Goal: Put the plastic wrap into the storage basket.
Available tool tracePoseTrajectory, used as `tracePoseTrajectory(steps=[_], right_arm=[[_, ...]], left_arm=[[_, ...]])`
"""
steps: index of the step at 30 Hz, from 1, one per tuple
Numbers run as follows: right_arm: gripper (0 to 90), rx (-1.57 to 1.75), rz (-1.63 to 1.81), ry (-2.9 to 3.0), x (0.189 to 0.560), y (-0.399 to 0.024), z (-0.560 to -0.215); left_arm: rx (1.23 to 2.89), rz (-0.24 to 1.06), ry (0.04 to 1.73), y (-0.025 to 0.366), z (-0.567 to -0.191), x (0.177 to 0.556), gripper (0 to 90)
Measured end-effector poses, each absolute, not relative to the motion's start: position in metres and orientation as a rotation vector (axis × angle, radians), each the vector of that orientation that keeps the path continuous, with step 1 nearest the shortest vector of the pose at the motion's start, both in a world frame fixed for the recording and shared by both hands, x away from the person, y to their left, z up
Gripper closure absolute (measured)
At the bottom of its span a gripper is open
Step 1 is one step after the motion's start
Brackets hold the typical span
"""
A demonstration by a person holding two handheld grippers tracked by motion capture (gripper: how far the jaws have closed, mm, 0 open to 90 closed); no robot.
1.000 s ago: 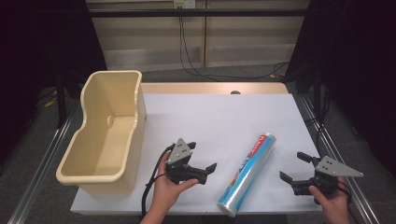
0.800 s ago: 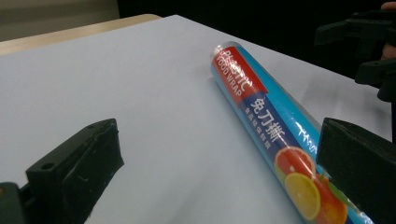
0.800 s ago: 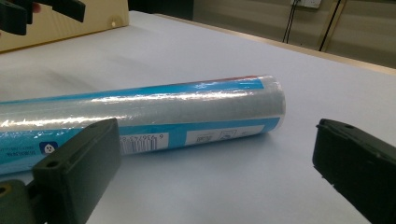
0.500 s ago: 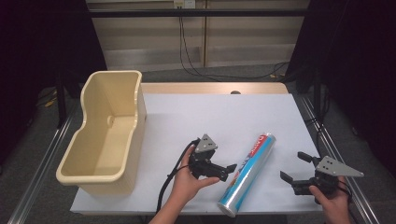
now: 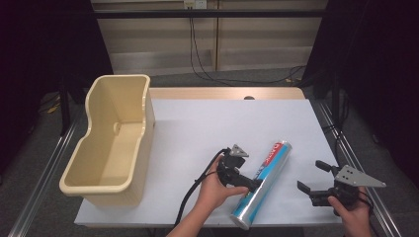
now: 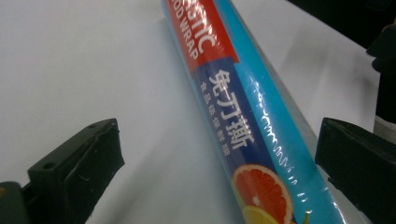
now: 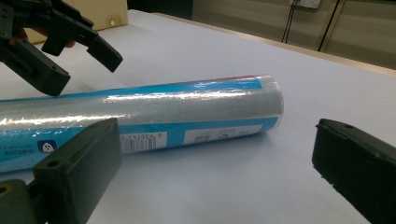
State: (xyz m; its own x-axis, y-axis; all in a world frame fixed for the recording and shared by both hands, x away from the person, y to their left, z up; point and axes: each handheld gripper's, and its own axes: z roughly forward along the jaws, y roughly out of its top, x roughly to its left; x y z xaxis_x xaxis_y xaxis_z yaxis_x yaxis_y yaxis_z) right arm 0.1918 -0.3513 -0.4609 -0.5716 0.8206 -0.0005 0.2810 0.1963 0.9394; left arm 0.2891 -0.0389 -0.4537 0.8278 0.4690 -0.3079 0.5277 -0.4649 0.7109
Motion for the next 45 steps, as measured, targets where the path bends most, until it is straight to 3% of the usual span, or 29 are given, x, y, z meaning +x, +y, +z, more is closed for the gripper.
tracePoseTrajectory(steps=[25,40,45], right_arm=[[1.3,1.023,1.369,1.952,0.191,-0.352,-0.46],[1.3,1.024,1.368,1.947,0.191,-0.353,-0.46],[1.2,1.026,1.368,1.946,0.192,-0.354,-0.46]], left_arm=[[2.264,-0.076,0.779,-0.072,-0.463,0.288,0.3],[2.259,-0.005,0.91,-0.034,-0.456,0.315,4.0],[2.265,0.02,0.951,-0.019,-0.449,0.328,11.6]])
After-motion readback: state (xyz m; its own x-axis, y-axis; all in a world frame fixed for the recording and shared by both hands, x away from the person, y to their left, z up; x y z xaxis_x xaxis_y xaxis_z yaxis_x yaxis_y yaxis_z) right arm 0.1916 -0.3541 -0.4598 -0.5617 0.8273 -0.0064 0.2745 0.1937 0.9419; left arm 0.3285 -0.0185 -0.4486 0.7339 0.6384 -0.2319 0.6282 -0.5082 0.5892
